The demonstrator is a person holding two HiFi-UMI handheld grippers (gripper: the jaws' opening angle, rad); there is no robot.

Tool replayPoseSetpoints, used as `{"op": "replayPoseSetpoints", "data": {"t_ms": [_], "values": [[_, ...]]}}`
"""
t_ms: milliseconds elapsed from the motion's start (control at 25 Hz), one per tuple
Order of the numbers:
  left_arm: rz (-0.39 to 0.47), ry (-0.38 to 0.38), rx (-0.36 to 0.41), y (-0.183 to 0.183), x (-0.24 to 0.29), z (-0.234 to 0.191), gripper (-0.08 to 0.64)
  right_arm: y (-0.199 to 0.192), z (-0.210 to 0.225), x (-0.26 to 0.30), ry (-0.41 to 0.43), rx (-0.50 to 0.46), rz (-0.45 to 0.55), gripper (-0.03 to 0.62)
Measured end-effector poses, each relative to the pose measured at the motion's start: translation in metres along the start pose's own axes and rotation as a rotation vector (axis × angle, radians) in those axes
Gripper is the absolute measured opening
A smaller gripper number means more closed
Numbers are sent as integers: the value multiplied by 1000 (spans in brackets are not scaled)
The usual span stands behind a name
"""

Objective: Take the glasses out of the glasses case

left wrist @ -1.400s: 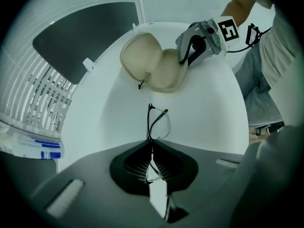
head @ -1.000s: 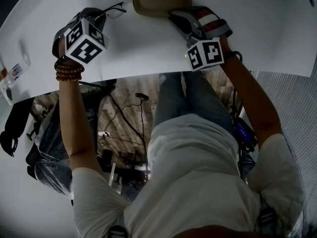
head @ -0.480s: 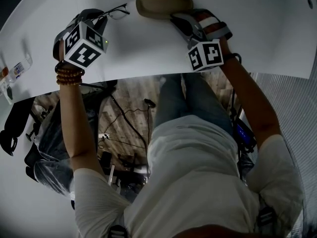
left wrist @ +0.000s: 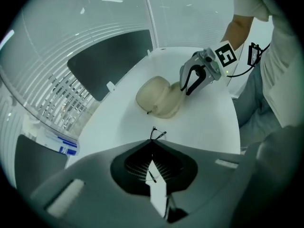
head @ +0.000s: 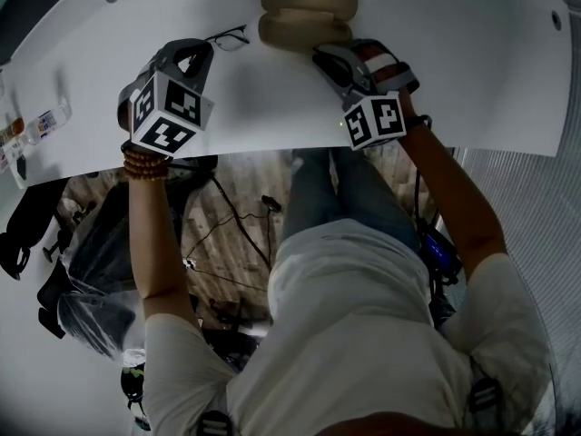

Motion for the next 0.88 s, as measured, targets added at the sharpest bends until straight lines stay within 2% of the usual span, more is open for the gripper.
{"op": "replayPoseSetpoints", "data": {"t_ms": [560,880], "values": [[112,28,-216,20,-48,35,3,18,0,-25,46,46,24,103],[183,57,-340,33,-87,54,3,46,3,-66,-1,88,95,103]]}}
Point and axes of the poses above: the fingertips, and each gripper's own axes: x forward along the fingers, z to its right, y out of its top, the point moved 9 cm from there along -x, backward along the fingers, and after that the axes turned 15 degrees about y, right-handed, at the moved point
